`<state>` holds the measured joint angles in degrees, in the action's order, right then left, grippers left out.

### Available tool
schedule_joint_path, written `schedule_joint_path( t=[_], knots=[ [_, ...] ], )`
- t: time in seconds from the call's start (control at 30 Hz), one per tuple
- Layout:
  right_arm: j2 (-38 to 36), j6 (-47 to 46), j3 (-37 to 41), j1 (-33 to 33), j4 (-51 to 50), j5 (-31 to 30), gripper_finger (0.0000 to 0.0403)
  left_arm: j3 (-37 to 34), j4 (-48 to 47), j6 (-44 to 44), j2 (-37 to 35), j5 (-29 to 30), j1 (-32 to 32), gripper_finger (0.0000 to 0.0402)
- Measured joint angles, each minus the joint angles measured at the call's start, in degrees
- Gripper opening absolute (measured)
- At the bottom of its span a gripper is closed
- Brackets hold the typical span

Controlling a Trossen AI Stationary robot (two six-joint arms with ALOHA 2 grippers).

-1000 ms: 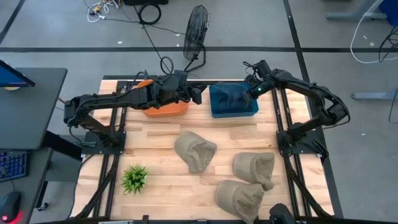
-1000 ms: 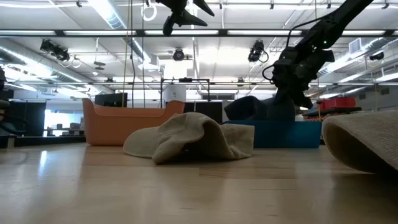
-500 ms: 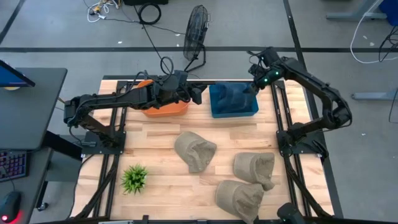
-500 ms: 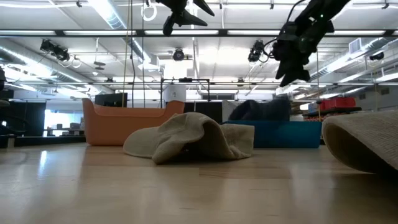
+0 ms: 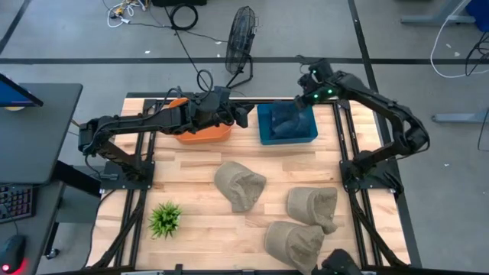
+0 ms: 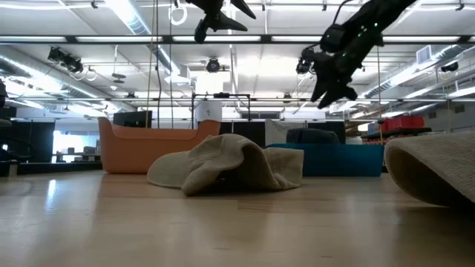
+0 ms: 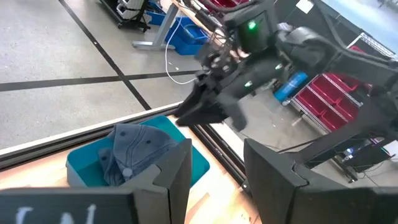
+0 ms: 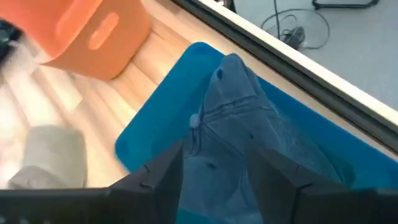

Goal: Pick & Place hat
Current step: Put the top left brown cap into the orange bin

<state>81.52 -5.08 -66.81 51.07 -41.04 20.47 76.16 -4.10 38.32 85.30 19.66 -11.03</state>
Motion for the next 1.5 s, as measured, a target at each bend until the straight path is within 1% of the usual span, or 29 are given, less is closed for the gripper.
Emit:
schedule_joint_path(
  t=[0.07, 0.17, 0.23, 0.3, 0.43, 0.57, 0.67, 0.8, 0.9, 1.03, 1.13, 1.27, 1.5],
  knots=[
    [1.12, -1.21, 1.89, -1.15, 2.06, -2.29, 0.0175, 0.00, 0.00, -0.01, 0.00, 0.02, 0.00, 0.0149],
    [2.95, -1.56, 4.09, -2.63, 4.09, -7.79, 0.0167, 0.00, 0.00, -0.01, 0.00, 0.00, 0.00, 0.0149],
    [3.61, -1.95, 4.63, -3.11, 4.06, -9.50, 0.0159, 0.00, 0.00, -0.01, 0.00, 0.00, 0.00, 0.0149],
    [3.64, -1.20, 4.70, -3.40, 3.84, -8.77, 0.0151, 0.00, -0.02, -0.03, 0.00, -0.70, 0.00, 0.0149],
    [1.07, -0.49, 3.65, -3.95, 2.81, -5.23, 0.0141, 0.02, -1.96, -0.54, 0.00, -6.66, -0.07, 0.0149],
    [-2.41, -0.16, -0.28, -5.28, -2.45, -3.35, 0.0139, 0.02, -10.29, -1.96, 0.00, -14.11, 0.34, 0.0147],
    [-4.84, 1.53, -3.78, -7.20, -8.51, -2.86, 0.0143, 0.02, -18.98, -2.78, 0.12, -16.71, 1.75, 0.0145],
    [-7.56, 4.02, -6.79, -10.80, -15.37, -2.80, 0.0150, 0.02, -29.42, -5.93, 0.34, -17.03, 4.05, 0.0144],
    [-9.15, 4.04, -7.54, -13.75, -17.95, -2.80, 0.0154, 0.02, -33.36, -6.14, 2.14, -16.79, 5.86, 0.0144],
    [-9.93, 4.05, -7.54, -17.24, -19.15, -2.88, 0.0155, 0.04, -32.74, -7.34, 6.67, -15.40, 8.56, 0.0144],
    [-9.95, 4.03, -7.54, -19.43, -19.10, -2.90, 0.0155, 0.02, -33.08, -6.49, 11.21, -13.43, 10.09, 0.0144],
    [-9.65, 2.75, -7.54, -21.25, -19.10, -2.93, 0.0155, 0.02, -32.32, -2.06, 15.45, -13.68, 11.25, 0.0144],
    [-9.69, 2.68, -7.54, -22.51, -19.13, -3.03, 0.0156, 0.02, -31.43, -2.96, 20.29, -13.84, 15.52, 0.0144]
  ],
)
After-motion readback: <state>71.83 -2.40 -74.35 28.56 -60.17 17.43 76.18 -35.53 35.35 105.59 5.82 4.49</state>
